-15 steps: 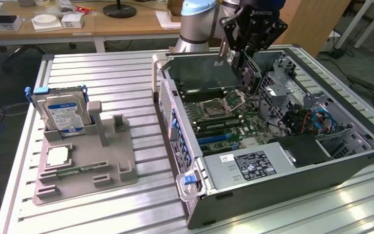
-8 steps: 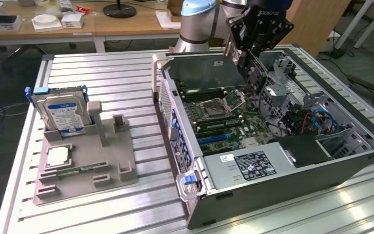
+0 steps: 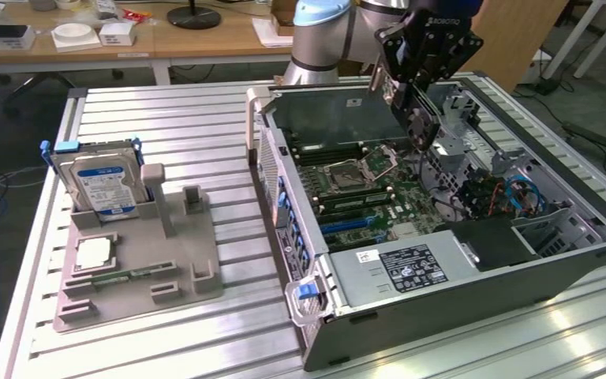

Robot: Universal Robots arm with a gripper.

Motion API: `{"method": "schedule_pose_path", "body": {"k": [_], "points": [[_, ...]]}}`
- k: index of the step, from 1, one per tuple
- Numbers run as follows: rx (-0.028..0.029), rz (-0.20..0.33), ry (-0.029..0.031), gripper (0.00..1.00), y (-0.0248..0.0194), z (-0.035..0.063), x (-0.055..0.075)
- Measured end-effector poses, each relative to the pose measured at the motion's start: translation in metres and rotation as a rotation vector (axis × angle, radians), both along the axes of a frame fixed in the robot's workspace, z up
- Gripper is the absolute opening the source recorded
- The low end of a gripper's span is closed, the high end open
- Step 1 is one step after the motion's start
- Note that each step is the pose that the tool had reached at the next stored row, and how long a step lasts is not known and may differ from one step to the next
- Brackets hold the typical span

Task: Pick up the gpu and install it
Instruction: 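Pick up the gpu and move the gpu toward the slot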

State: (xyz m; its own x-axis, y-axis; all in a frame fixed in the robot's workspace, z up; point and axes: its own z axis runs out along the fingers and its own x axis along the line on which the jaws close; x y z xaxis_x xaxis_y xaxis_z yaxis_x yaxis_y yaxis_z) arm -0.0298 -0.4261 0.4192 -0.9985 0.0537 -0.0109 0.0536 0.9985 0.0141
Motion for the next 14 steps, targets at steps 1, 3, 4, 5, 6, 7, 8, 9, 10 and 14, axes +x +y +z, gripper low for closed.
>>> {"method": "schedule_pose_path", "body": {"k": [1,3,4,5,6,7,8,9,10,14], "points": [[0.0000,0.000,0.0000,0.27,0.0000,0.0000,0.001],[0.0001,0.000,0.0000,0.27,0.0000,-0.0001,0.004],[0.0001,0.000,0.0000,0.27,0.0000,-0.0001,0.005],[0.0000,0.000,0.0000,0.27,0.0000,-0.0001,0.006],[0.0000,0.000,0.0000,0.27,0.0000,-0.0001,0.008],[0.0001,0.000,0.0000,0.27,0.0000,-0.0002,0.009],[0.0000,0.000,0.0001,0.27,0.0000,-0.0002,0.010],[0.0000,0.000,0.0000,0.27,0.0000,-0.0002,0.011],[0.0000,0.000,0.0000,0.27,0.0000,-0.0002,0.012],[0.0000,0.000,0.0000,0.27,0.0000,-0.0003,0.016]]}}
